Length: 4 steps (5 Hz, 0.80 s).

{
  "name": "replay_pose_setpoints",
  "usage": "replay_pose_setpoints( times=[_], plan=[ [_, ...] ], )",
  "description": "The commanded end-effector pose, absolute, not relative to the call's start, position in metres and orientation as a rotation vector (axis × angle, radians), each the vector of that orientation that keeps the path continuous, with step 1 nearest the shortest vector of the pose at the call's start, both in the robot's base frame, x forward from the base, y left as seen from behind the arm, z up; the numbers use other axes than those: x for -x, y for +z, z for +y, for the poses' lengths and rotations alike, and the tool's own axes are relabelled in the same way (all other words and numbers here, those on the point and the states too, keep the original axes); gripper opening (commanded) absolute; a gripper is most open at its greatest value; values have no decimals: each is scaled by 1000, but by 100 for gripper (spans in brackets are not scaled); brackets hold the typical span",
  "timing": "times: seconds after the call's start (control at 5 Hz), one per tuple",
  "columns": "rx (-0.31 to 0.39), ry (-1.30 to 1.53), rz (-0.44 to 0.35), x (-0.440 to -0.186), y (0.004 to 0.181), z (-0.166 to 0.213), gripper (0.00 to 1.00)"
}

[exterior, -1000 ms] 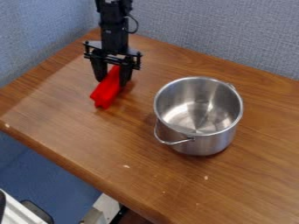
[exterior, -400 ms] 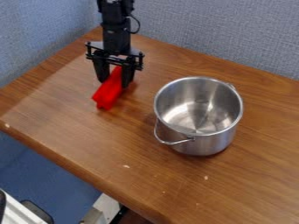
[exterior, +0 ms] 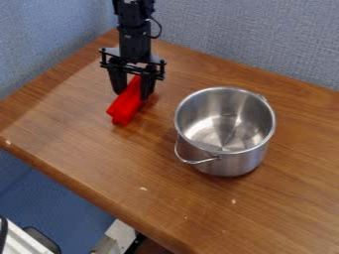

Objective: Put the red object in the metal pot

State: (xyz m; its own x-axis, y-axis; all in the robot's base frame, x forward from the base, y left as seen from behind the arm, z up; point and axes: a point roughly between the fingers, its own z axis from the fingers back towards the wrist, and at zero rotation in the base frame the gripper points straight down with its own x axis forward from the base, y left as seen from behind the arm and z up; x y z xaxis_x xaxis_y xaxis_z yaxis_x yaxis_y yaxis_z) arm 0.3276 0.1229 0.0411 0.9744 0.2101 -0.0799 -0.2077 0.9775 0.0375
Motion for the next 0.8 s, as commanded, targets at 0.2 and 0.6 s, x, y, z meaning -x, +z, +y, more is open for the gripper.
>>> replay_pose_setpoints(
  times=[0.2,0.6],
  plan=[
    [-48,199,-15,-336,77,121,0],
    [-48,196,-20,-337,79,121,0]
  ],
)
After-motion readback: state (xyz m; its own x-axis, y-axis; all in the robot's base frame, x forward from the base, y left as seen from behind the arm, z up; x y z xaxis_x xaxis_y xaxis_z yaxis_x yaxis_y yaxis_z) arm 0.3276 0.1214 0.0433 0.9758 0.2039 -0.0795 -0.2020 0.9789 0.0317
